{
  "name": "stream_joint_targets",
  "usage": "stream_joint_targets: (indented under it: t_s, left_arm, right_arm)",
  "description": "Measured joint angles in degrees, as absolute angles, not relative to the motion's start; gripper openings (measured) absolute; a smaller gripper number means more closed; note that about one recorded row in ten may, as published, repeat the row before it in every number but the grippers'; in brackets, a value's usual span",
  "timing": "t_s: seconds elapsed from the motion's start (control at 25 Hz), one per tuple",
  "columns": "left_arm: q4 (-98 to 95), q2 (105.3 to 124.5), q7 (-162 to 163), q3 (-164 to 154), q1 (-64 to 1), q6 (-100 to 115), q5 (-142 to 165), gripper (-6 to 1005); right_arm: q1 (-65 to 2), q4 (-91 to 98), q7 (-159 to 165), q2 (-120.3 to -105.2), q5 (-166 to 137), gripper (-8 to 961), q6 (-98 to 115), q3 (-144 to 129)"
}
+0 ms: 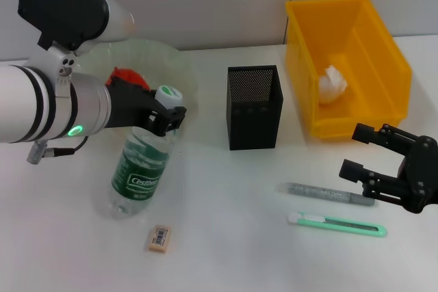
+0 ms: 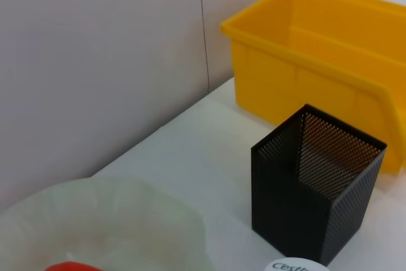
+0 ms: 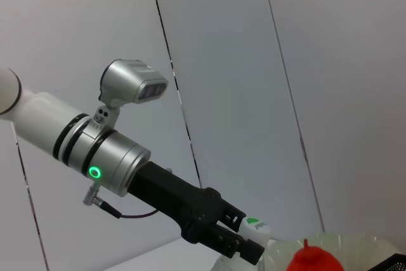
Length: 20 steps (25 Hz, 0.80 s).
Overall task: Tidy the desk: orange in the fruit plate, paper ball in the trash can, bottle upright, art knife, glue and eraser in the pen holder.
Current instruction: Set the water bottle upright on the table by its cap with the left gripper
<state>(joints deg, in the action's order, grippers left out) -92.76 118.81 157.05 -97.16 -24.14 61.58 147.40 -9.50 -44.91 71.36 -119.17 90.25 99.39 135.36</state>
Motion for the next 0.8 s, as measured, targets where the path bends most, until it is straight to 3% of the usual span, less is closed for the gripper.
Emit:
stream_joint_targets:
  t_s: [0.8]
  left_arm:
    - [-93.15,118.68,156.4,-97.02,-22.17,58.58,145.64,440]
  right_arm:
    - [-9.58,-44.7,71.36,-119.18,90.27,783,99.5,135.88]
